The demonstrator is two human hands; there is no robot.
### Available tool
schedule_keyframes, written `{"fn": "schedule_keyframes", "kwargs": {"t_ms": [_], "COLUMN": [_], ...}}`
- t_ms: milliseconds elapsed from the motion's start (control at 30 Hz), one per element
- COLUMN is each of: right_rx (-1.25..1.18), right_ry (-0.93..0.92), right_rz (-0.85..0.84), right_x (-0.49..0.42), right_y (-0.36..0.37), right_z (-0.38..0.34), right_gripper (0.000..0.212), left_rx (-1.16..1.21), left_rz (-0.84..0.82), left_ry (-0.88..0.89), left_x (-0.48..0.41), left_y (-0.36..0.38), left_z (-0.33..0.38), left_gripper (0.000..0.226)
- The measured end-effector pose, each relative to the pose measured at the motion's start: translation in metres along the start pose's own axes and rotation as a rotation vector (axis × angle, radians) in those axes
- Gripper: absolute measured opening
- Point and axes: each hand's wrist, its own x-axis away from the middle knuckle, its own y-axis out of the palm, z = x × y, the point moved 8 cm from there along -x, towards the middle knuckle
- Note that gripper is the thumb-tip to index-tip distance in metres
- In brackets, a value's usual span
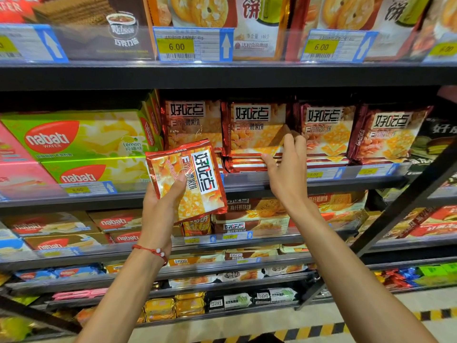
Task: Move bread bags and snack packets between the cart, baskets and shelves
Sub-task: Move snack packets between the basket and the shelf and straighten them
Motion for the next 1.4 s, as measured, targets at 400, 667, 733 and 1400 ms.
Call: {"fn": "schedule_keyframes", "kwargs": {"t_ms": [400, 667, 733, 1400], "right_rx": [-0.421, -0.79, -0.877, -0.824], "right_ry": [-0.081, 0.038, 0.073, 0.014], "right_rz": [0.05, -0.569, -0.523, -0.356], "right_x": [0.034, 0.058, 0.056, 0.048], "right_y": [-0.018, 0.035, 0.032, 0.028], "right_z": [-0.014, -0.057, -0.056, -0.067], "right_gripper": [0.028, 0.047, 0.045, 0.082], "left_rx": [0.138, 0.31, 0.288, -0.678], "left_rz": [-0.005, -0.087, -0.109, 0.211], "left_ry": [-0.049, -0.074, -0.035, 0.542], "left_x": [0.004, 0.002, 0.001, -0.008], "left_y": [0.012, 0.038, 0.039, 0.001], "left_z": [0.001, 0.003, 0.007, 0.05], "left_gripper": [0.036, 0.044, 0.041, 0.044]}}
